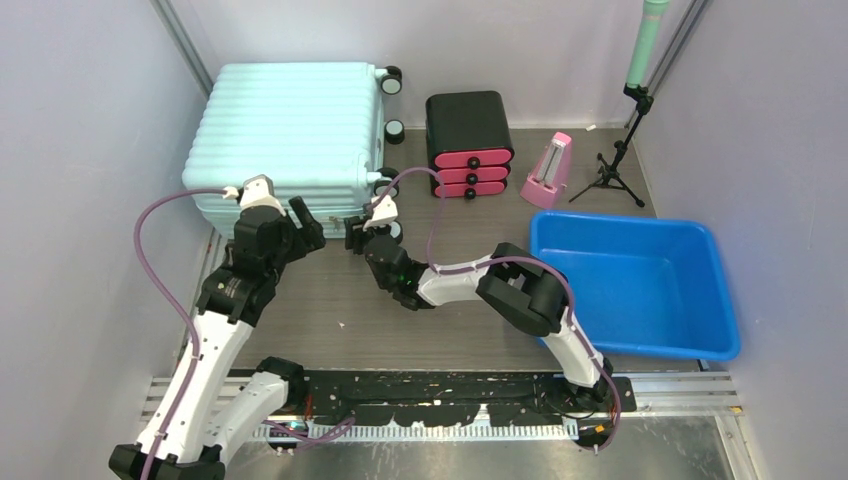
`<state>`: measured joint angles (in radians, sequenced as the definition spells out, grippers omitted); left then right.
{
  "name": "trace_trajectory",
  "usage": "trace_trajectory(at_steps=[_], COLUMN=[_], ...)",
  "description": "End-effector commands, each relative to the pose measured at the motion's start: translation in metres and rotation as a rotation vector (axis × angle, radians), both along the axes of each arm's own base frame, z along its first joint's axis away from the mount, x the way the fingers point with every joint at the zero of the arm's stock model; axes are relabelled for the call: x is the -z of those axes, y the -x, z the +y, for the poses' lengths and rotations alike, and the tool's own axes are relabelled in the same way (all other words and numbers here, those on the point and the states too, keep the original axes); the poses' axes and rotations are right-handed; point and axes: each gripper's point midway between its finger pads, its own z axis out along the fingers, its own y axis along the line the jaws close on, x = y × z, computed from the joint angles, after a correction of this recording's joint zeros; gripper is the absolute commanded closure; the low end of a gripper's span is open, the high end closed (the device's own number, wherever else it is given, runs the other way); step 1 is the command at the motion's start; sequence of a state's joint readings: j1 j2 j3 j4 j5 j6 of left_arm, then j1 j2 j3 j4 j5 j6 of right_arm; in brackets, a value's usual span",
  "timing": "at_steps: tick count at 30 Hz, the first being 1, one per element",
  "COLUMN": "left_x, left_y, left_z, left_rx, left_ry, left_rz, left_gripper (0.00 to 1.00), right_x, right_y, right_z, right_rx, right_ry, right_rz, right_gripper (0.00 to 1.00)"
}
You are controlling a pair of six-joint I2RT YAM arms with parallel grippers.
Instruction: Open, take out, and arrange the luggage
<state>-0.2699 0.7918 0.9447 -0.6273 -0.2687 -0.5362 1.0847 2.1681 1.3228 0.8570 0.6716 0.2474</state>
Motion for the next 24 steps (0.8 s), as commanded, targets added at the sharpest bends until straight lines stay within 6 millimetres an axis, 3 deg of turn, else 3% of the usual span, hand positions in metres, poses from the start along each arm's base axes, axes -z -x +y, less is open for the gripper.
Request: trace_trajectory(at_steps=[1,3,6,8,11,18,24], left_x=[0.006,0.005,0.006,0.007,0.011,0.019,0.019], left_y=[0.003,0.003,0.002,0.004,0.004,0.006,0.006], left_z=[0.006,0.006,0.005,0.004,0.001,0.002,0.004], left_rx=[-0.001,0.001,0.014,0.027,0.059,0.058,0.047], left_ry=[-0.048,-0.052,-0.067,-0.075,-0.091,-0.094,-0.1], left_rz=[0.006,0.006,0.014,0.015,0.016,0.024,0.023], left_gripper=[0.25,0.24,0.24,0.24,0.24,0.24,0.24], right_x=[0.012,0.011,0.007,0.002,0.008,0.017,0.006], right_y=[-0.011,-0.008,0.005,0.013,0.018,0.006,-0.005], right_z=[0.004,0.003,0.008,0.008,0.007,-0.003,0.01], right_rx=[0.001,-0.017,-0.103,-0.149,-0.17,-0.066,-0.041], right_ry=[-0.019,-0.023,-0.019,-0.019,-0.019,-0.021,-0.04], right_rz=[0.018,0.013,0.005,0.004,0.023,0.035,0.028], right_gripper=[0.54,0.54,0.41,0.37,0.37,0.42,0.41])
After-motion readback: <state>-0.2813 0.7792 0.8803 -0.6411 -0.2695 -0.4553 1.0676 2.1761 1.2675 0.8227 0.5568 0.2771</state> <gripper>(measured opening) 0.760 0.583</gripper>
